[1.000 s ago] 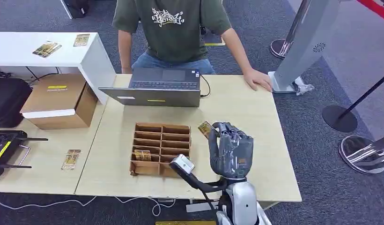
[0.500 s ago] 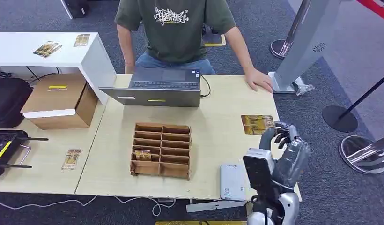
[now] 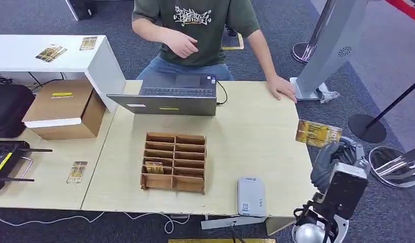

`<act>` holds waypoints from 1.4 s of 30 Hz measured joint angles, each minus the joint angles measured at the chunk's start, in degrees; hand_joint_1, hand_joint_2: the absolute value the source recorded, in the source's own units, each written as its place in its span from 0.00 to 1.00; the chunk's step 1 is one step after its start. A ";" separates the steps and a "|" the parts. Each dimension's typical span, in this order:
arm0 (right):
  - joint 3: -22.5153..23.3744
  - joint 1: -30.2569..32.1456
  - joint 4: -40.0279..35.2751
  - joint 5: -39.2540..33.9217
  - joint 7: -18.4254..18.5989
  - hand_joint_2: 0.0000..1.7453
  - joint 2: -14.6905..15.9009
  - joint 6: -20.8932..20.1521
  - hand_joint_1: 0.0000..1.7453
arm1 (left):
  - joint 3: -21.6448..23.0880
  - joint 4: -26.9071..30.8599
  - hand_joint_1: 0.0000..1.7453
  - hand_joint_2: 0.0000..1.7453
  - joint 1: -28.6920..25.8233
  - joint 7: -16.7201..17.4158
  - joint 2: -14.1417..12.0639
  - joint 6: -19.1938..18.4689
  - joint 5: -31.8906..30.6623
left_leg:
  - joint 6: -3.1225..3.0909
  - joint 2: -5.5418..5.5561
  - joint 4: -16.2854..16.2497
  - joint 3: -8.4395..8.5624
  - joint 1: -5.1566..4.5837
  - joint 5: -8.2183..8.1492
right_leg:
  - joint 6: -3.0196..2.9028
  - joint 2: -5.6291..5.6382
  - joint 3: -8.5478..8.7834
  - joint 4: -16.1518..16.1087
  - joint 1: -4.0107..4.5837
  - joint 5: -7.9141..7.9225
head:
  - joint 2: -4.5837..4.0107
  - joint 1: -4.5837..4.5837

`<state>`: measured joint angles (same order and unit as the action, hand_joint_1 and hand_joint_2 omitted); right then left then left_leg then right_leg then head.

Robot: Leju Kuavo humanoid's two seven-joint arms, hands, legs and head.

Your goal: Pass the card to the sensor for recognition and then transmit it.

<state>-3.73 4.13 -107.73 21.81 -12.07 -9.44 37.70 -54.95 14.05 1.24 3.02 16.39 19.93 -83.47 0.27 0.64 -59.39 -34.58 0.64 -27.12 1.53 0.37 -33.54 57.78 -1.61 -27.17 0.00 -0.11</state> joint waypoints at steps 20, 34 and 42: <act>5.75 -13.17 6.82 15.92 2.02 1.00 -1.77 0.59 1.00 | 0.11 0.00 0.00 0.00 0.68 0.42 -0.42 -0.07 -2.71 | 0.00 0.00 0.00 0.01 0.00 0.04 | -0.02 -0.01 0.03 0.01 0.00 0.03 | 0.00 0.02; 1.53 -27.72 21.34 49.78 14.15 1.00 -1.75 0.13 1.00 | 3.28 0.00 0.00 0.00 1.21 0.04 -0.90 -0.33 -5.27 | 0.04 -0.01 0.00 0.05 0.01 0.07 | -0.04 0.02 0.05 0.03 0.01 0.06 | 0.00 0.02; -0.55 -31.42 26.17 59.36 16.25 1.00 -1.73 0.06 1.00 | 5.18 -0.11 0.00 0.00 1.28 0.55 -0.98 -0.70 -5.29 | 0.04 0.00 0.00 0.03 0.00 0.07 | -0.04 0.02 0.05 0.04 0.01 0.06 | 0.00 0.00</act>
<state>-4.29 -27.29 -81.56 81.17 4.18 -11.17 37.77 -49.77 13.94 2.52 3.56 15.41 19.23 -88.76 0.31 0.64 -59.40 -34.55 0.65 -27.05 1.49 0.39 -33.49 57.83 -1.60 -27.11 0.00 -0.11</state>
